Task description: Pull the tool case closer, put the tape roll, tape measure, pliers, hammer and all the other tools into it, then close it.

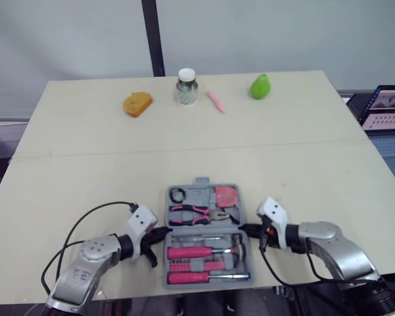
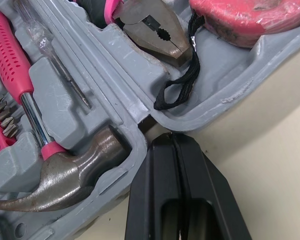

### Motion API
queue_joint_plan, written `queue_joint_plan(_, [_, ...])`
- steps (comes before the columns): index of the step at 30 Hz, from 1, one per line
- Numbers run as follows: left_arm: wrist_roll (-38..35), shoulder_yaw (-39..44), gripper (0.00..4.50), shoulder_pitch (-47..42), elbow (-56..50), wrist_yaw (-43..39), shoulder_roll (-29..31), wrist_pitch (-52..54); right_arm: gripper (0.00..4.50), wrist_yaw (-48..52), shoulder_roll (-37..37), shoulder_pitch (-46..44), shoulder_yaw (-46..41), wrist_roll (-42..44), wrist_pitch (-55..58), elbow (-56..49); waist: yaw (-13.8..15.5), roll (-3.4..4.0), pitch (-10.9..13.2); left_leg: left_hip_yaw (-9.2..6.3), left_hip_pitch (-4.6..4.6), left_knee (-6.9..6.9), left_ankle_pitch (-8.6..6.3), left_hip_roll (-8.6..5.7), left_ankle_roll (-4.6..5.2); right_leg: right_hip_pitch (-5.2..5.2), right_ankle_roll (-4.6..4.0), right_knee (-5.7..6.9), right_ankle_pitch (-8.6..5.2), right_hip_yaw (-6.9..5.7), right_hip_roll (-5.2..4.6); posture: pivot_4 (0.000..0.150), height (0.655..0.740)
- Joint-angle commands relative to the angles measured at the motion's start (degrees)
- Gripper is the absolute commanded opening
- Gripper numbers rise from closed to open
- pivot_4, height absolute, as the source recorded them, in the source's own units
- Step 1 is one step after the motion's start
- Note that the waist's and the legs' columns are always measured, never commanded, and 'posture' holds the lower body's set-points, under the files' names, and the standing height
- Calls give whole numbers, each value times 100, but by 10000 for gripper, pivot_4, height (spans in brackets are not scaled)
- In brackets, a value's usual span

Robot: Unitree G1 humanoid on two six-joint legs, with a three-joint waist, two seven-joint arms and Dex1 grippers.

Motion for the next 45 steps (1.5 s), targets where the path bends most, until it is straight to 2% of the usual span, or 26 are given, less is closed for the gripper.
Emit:
queue_joint_plan(1, [-38,-187,0,220,-46,-96,55,166,552,156,-27,87,144,74,-54,-206,0,0,0,0,0,0,0,0,0,0,0,1,0,0,0,1500,7400])
queue_joint_plan(39, [-104,-158,0,366,-173,-95,209,250,552,139,-50,134,235,111,-8,-292,6,1,-4,0,2,-3,-5,3,-2,0,-3,-10,-2,0,0,1500,7400])
queue_joint_plan(45, [-127,7,0,460,-173,-152,346,212,552,264,-298,122,-13,96,-171,-39,8,1,-4,0,2,-3,-6,3,-2,0,-3,-10,-2,0,0,1500,7400])
